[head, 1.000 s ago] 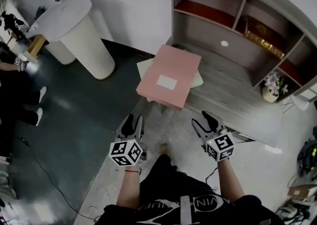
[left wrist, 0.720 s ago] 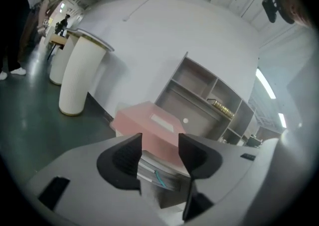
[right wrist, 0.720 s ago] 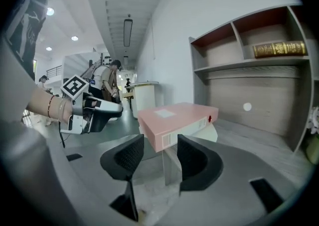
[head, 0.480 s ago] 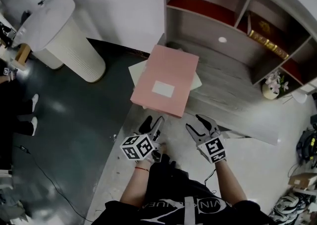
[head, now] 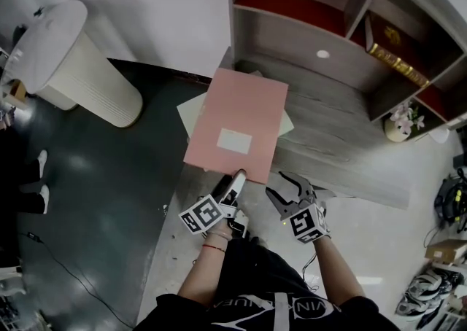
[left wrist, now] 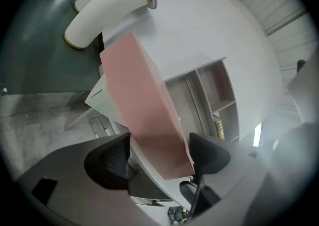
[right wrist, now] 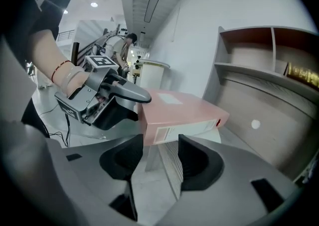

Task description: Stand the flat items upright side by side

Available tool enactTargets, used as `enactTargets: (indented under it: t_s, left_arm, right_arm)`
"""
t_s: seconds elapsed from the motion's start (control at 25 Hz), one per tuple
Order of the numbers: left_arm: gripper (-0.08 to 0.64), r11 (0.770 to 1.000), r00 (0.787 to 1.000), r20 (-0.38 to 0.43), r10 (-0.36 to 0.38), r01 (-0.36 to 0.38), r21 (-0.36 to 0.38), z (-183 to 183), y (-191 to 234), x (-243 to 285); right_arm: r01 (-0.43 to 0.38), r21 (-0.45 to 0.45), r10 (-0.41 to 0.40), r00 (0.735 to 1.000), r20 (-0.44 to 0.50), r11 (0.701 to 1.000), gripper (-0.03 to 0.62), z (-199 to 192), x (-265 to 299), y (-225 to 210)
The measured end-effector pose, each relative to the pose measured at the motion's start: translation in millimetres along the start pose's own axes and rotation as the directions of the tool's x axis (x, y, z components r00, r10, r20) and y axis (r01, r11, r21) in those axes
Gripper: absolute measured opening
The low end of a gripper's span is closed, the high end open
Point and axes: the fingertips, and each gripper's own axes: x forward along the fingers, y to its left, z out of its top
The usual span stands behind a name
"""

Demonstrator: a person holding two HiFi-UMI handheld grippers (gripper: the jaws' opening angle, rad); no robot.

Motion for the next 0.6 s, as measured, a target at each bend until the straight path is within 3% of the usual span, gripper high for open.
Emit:
enactTargets:
  t_s: [0.24,0.44,0.6]
  left_arm:
    - [0.31,0.994,0.998,0.052,-0.03,0.036,-0.105,4.3,3.6,0.1]
    - [0.29,0.987,0.999,-0.011,-0.034,0.032,-0.159,10.0,-1.1,2.1]
    - [0.284,0.98,0.998,-0.044,-0.035,0.026,-0.199,19.8,-6.6,-0.4]
  right_arm:
    - [0.066,-0.087,-0.069,0.997,-0.032,0.994,0.222,-4.4,4.4,-12.4]
    - [0.12,-0.155,-0.123,0.992,-0.012,0.981,0.224,6.7,9.0,-30.2]
    - [0.149,-0.264,-0.153,0.988,0.005,0.953,0.257,16.4,16.0,-40.0]
